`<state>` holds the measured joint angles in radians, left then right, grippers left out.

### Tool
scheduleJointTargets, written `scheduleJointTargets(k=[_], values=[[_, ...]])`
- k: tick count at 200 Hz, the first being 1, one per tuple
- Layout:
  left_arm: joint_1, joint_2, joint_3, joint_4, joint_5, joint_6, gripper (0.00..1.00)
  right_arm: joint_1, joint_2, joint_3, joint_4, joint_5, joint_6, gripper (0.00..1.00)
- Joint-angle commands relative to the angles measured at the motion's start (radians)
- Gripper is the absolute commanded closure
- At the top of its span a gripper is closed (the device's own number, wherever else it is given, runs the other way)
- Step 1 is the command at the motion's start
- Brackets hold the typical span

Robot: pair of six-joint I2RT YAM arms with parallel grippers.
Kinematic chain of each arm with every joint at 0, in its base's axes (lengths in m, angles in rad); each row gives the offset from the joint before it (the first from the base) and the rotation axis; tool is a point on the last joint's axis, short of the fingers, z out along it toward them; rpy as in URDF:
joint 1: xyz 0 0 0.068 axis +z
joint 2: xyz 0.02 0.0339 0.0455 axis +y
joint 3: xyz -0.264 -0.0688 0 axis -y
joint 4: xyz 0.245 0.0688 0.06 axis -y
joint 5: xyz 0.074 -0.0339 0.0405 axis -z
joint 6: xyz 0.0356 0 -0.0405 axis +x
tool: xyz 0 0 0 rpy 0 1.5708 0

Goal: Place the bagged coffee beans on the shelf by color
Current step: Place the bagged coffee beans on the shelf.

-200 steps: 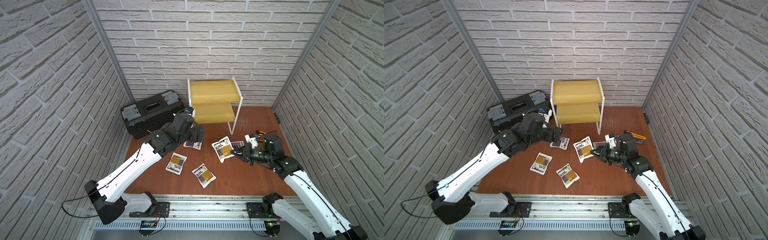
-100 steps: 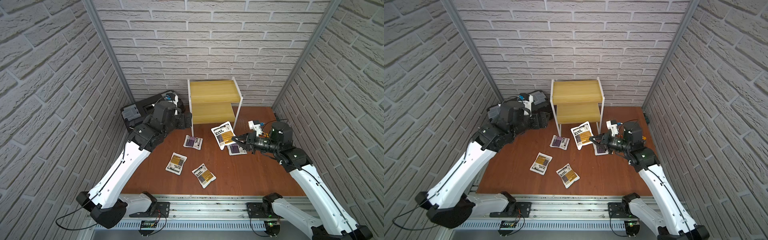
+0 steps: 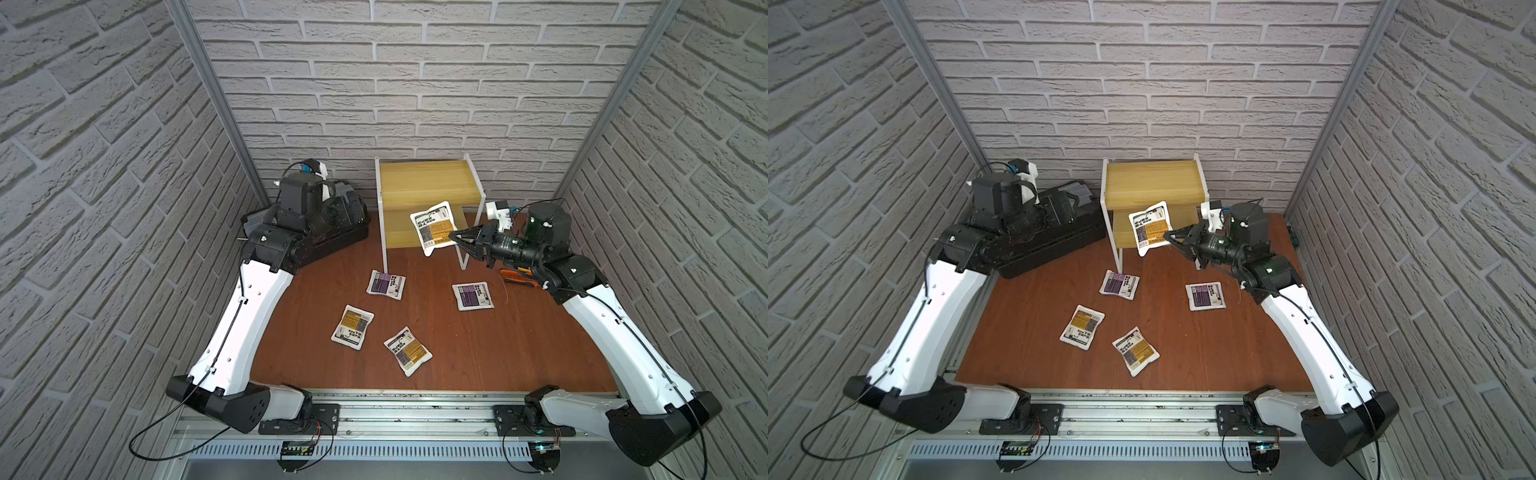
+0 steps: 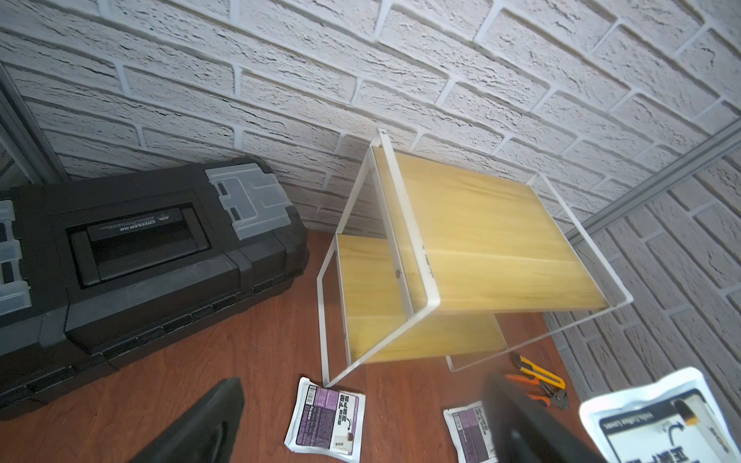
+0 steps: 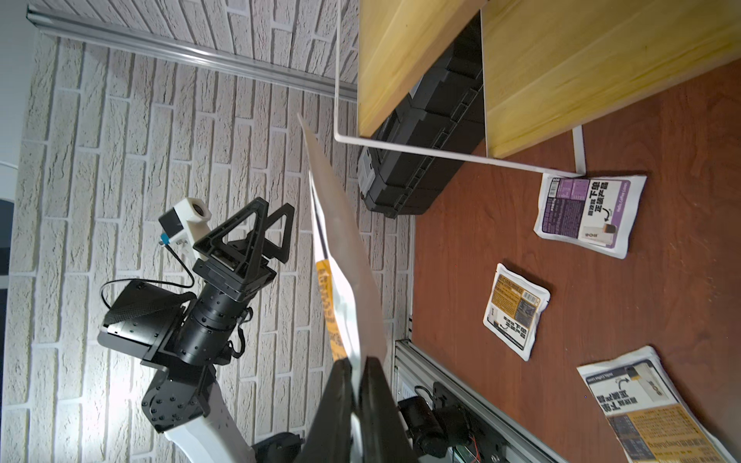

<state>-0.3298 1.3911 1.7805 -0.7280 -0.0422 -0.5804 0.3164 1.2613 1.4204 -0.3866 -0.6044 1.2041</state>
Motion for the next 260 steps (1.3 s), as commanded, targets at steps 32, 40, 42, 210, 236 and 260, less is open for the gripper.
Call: scheduleJointTargets(k=[32,40,42,210,236,260], values=[[0.127,0.077,0.057,0.060,0.145,-0.057,0.01,0.015,0.184,0.227,0.117,0.098,0.074,0.93],[0.138,0.085,0.059,0.062,0.158,-0.058,0.02,0.016,0.215,0.268,0.106,0.109,0.074,0.93],[0.141,0.088,0.058,0.062,0.159,-0.058,0.01,0.016,0.223,0.279,0.105,0.111,0.074,0.93],[0.178,0.149,0.063,0.076,0.215,-0.049,0.02,0.059,0.710,0.792,-0.001,0.224,0.135,0.91],[0.178,0.148,0.054,0.080,0.216,-0.050,0.02,0.067,0.774,0.838,-0.023,0.228,0.136,0.90],[0.178,0.146,0.051,0.081,0.217,-0.049,0.02,0.067,0.796,0.851,-0.024,0.235,0.138,0.89]])
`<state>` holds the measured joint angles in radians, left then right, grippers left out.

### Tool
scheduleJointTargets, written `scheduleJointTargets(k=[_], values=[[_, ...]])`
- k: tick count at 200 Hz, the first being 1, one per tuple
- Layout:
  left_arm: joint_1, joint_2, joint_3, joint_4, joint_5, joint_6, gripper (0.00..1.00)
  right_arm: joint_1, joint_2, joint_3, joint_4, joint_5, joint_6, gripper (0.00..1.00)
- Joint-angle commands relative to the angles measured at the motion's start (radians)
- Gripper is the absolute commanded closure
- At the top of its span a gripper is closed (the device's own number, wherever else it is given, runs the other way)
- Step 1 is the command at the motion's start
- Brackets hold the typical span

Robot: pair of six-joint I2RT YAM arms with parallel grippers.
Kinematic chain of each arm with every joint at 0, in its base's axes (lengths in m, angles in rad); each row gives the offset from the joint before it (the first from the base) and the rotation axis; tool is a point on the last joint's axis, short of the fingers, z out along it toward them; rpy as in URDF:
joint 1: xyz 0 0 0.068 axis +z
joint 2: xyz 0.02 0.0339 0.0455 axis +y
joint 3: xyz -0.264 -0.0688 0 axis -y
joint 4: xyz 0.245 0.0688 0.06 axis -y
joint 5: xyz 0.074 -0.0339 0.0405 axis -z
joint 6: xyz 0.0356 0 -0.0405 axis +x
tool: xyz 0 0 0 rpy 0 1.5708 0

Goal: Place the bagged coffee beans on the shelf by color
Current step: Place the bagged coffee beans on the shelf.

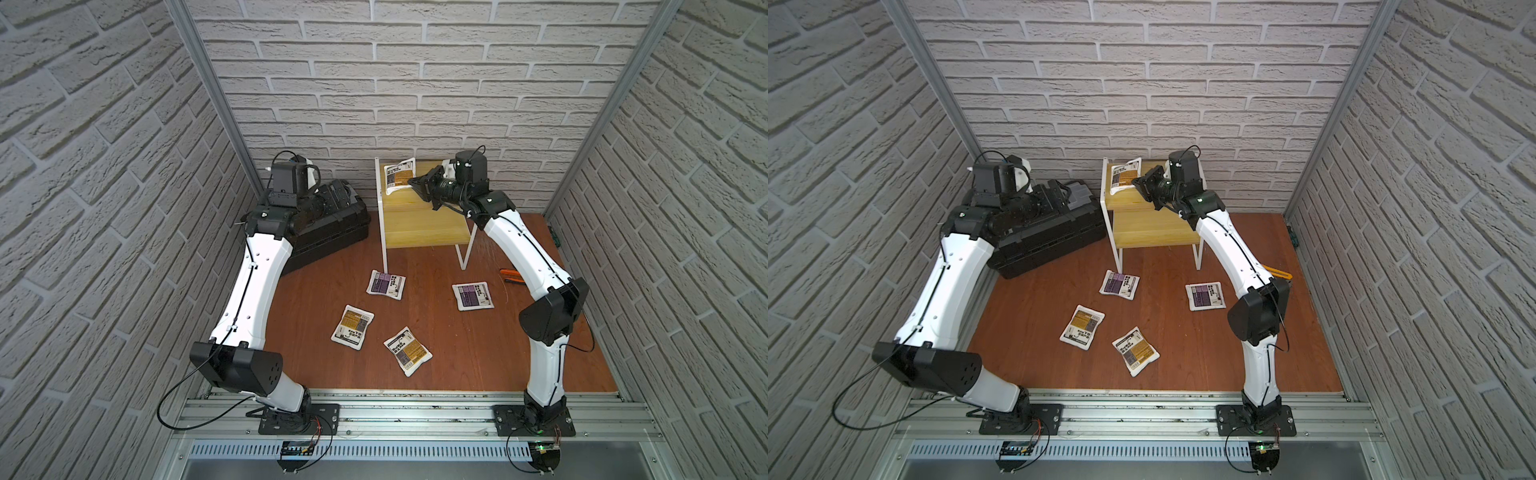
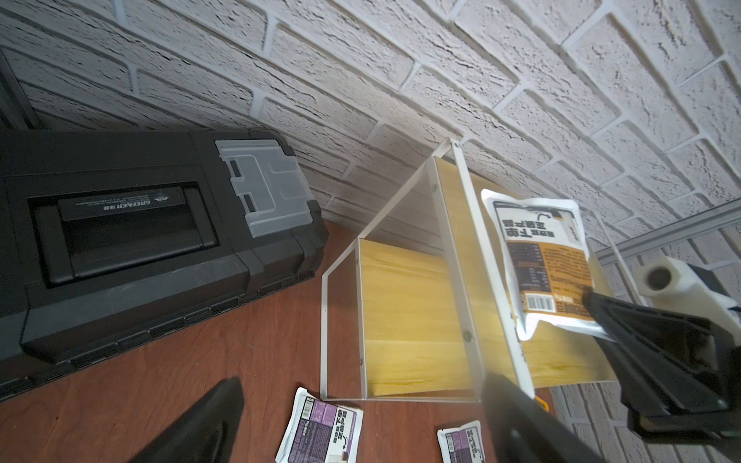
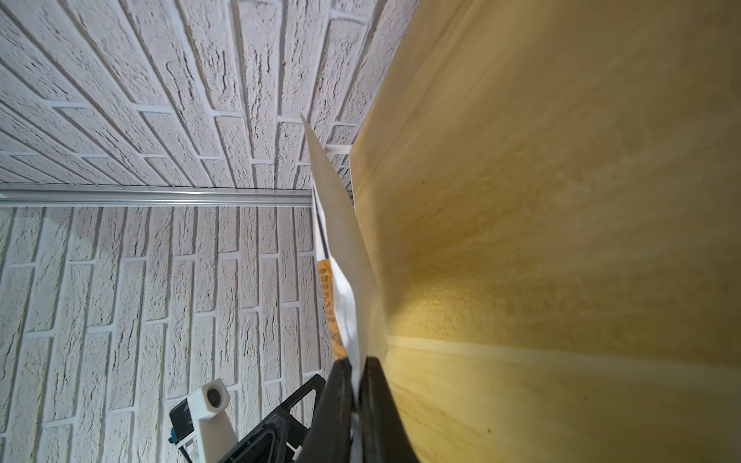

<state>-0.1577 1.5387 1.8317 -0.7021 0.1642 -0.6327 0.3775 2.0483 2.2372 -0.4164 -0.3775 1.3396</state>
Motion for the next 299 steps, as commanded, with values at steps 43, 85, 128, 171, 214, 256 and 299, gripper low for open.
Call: scheduleJointTargets(k=[43,85,128,171,214,256,299], values=[[0.006,-0.005,-0.011,0.059,0.010,0.001,0.01,0.008,0.044,0.063,0.002,-0.001,0.009,0.87],[0.004,-0.011,-0.024,0.061,0.006,-0.002,0.01,0.008,0.056,0.086,-0.018,-0.011,-0.004,0.64],[0.001,-0.012,-0.025,0.065,0.010,-0.002,0.02,0.006,0.028,0.106,-0.106,0.030,-0.085,0.34],[-0.003,-0.008,-0.028,0.069,0.018,-0.002,0.02,0.003,-0.015,0.116,-0.237,0.147,-0.203,0.25],[-0.011,0.006,-0.031,0.070,0.031,0.003,0.02,-0.001,0.008,0.156,-0.251,0.204,-0.295,0.25],[-0.022,0.022,-0.034,0.062,0.034,0.020,0.02,-0.003,0.107,0.285,-0.307,0.209,-0.386,0.25],[-0.037,0.028,-0.052,0.062,0.040,0.029,0.01,-0.003,0.152,0.300,-0.275,0.190,-0.419,0.25]])
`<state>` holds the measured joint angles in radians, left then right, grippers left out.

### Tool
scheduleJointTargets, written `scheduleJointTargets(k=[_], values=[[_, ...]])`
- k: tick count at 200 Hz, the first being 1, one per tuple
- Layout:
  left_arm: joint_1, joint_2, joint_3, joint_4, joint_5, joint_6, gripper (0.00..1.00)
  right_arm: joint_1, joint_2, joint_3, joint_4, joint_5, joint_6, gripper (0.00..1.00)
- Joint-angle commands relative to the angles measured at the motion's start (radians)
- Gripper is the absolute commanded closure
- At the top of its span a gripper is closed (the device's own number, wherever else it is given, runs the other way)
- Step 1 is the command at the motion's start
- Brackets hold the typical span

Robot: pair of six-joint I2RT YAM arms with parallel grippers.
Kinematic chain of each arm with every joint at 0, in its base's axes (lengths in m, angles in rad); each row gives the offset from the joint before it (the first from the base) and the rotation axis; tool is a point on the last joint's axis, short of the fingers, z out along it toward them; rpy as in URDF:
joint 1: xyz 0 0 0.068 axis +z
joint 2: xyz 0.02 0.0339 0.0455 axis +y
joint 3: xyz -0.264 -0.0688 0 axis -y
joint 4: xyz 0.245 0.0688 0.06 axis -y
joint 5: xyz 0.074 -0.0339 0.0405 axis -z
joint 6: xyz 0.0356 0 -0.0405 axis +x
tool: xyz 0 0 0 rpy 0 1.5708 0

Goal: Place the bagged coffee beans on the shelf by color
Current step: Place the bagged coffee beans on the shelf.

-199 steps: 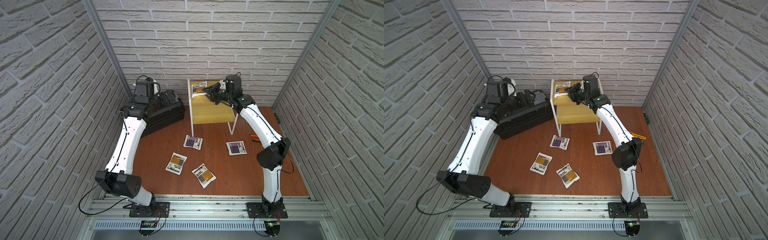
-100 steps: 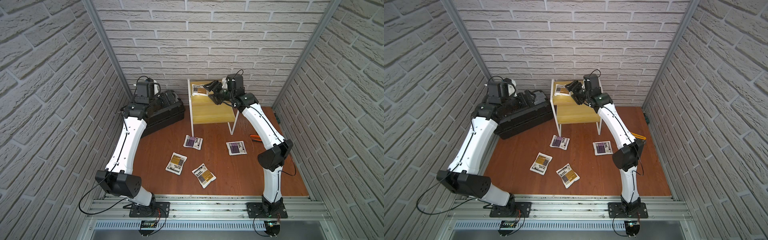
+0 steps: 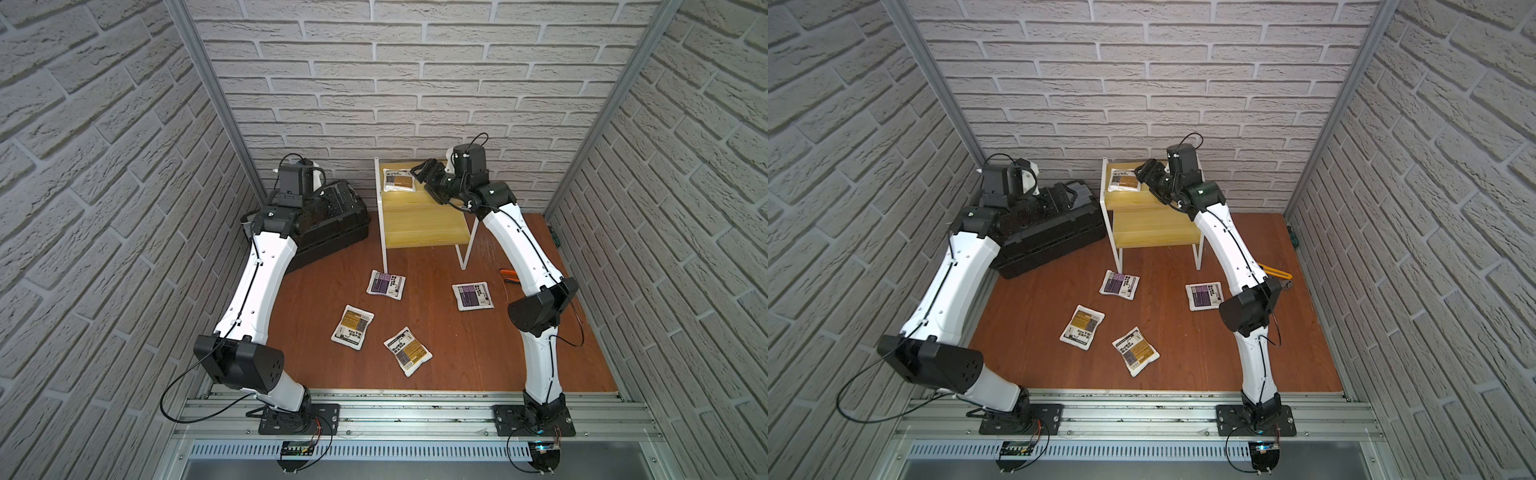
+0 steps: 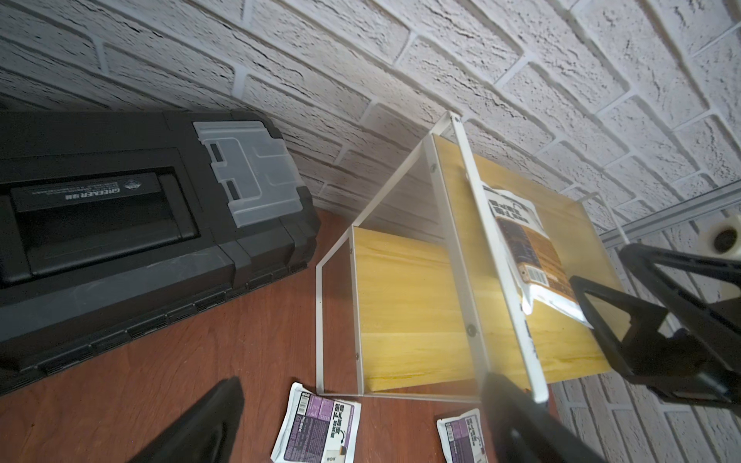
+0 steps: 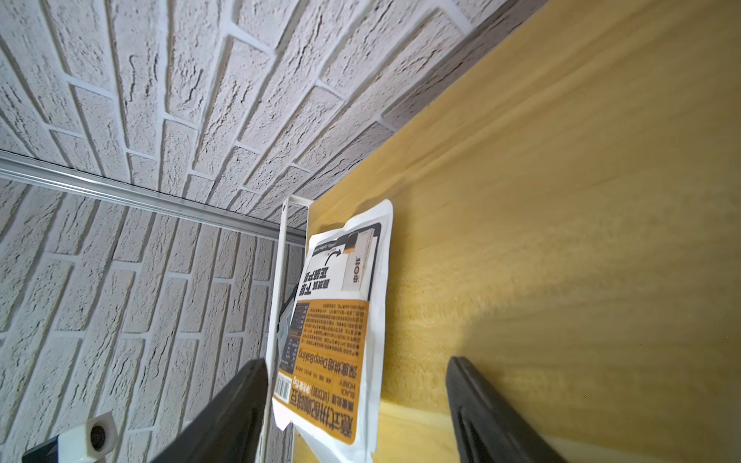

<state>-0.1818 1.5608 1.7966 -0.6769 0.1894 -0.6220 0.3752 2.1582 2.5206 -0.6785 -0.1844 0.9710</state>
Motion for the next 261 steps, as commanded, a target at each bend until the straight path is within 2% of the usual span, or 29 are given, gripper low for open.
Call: scheduleJointTargets(k=[1,80,168,261], values=[[-0.013,0.005,-0.018,0.036,0.015,0.019,0.01,-0.001,0.043,0.018,-0.013,-0.005,-0.052,0.25],[-0.038,0.015,-0.035,0.036,0.009,0.027,0.02,-0.002,0.126,0.089,0.051,-0.104,-0.060,0.26],[-0.042,0.008,-0.066,0.040,0.003,0.031,0.01,-0.001,0.186,0.135,0.083,-0.137,-0.011,0.26],[-0.042,0.011,-0.068,0.043,0.002,0.034,0.01,-0.002,0.158,0.133,0.082,-0.124,-0.019,0.27]])
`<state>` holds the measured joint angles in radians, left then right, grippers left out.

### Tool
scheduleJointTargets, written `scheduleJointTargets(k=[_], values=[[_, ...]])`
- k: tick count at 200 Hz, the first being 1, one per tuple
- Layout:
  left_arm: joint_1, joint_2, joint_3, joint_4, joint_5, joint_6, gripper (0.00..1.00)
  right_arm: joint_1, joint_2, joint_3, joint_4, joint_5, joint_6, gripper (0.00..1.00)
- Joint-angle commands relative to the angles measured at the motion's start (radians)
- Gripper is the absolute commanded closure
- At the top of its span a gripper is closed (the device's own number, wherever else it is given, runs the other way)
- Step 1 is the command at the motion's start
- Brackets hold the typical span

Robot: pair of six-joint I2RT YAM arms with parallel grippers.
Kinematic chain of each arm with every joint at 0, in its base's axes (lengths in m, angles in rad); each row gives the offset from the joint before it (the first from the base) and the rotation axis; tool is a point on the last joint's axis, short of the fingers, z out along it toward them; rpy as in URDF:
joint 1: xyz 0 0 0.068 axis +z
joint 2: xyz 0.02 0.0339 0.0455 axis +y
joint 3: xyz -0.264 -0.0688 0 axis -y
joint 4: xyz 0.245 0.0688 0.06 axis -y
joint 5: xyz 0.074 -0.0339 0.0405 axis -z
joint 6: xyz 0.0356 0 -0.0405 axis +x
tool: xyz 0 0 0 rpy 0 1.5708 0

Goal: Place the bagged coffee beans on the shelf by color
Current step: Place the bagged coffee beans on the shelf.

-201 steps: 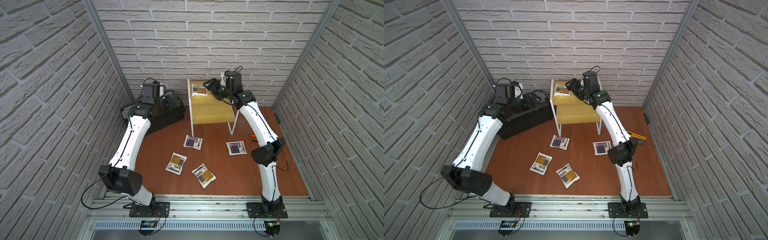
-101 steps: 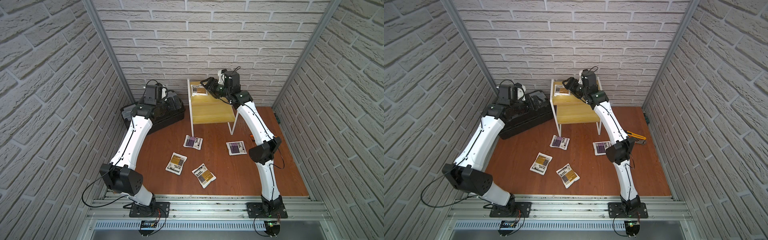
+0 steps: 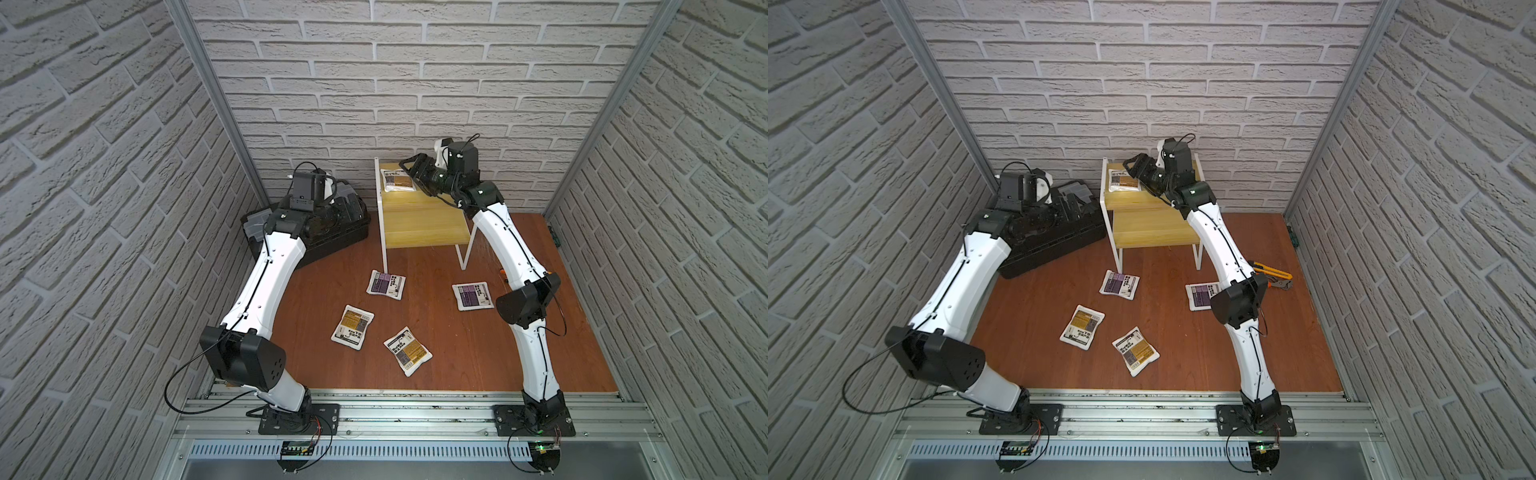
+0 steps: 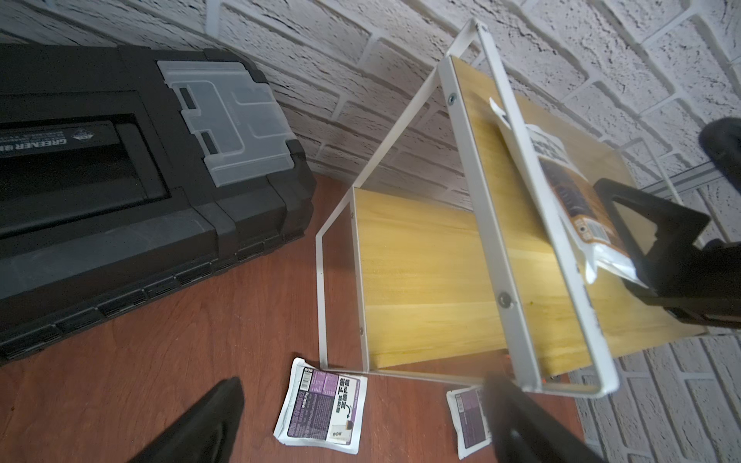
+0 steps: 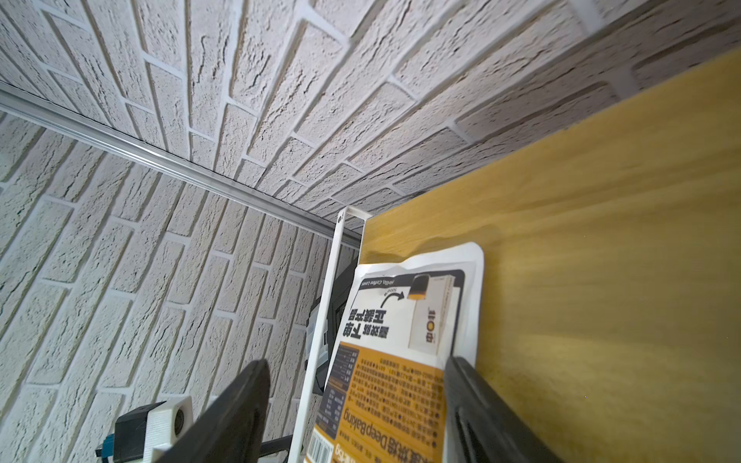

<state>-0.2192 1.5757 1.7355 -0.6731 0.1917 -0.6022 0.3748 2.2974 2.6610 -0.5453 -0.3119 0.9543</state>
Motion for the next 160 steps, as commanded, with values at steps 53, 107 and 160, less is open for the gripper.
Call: scheduleJointTargets(k=[53,107,160], values=[[-0.004,-0.004,0.003,0.037,-0.001,0.021,0.02,-0.004,-0.078,-0.039,-0.063,0.075,-0.065,0.27],[-0.004,-0.006,0.007,0.037,0.002,0.021,0.02,-0.007,-0.102,-0.051,-0.105,0.103,-0.108,0.27],[-0.005,-0.003,0.009,0.039,0.001,0.018,0.02,-0.005,-0.073,-0.050,-0.092,0.048,-0.073,0.27]])
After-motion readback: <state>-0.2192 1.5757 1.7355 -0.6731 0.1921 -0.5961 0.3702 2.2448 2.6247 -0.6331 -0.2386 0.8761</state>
